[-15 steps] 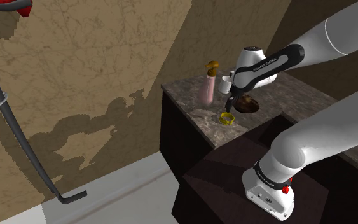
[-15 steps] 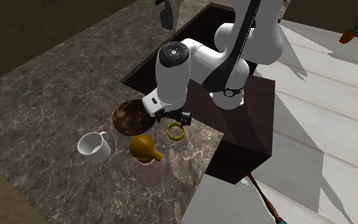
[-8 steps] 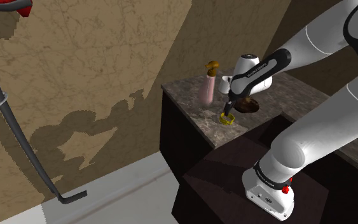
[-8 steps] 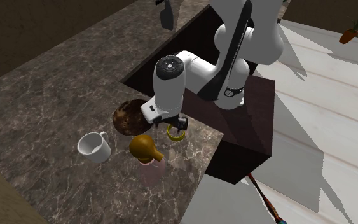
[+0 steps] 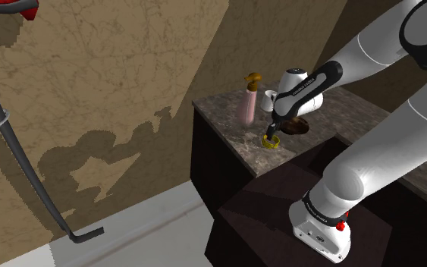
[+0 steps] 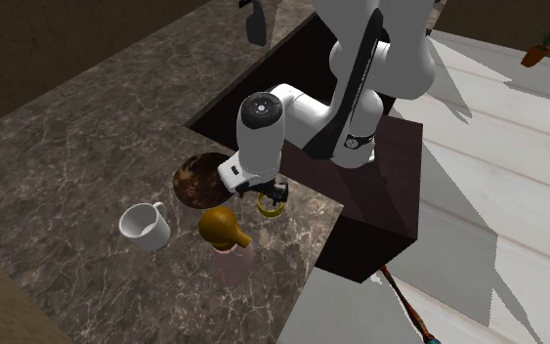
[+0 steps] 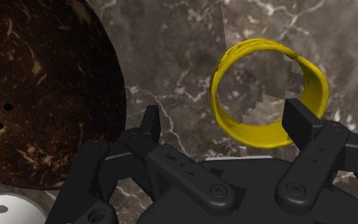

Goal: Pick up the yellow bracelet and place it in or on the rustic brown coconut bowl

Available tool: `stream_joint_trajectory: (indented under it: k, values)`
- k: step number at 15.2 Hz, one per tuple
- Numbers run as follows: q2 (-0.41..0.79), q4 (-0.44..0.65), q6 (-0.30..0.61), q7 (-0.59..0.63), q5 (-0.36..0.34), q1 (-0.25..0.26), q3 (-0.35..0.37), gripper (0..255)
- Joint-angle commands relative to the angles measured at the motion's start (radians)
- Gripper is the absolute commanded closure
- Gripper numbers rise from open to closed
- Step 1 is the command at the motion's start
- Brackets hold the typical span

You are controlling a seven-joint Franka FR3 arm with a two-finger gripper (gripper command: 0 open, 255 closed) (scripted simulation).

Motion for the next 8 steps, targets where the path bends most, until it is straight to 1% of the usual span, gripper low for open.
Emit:
stream_joint_trajectory:
  k: [1, 2, 8]
  values:
    - [0.0, 0.0, 0.0, 0.0, 0.0, 0.0, 0.0, 0]
    - [0.0, 0.0, 0.0, 0.0, 0.0, 0.0, 0.0, 255]
    - [0.0, 0.0, 0.0, 0.0, 0.0, 0.0, 0.0, 255]
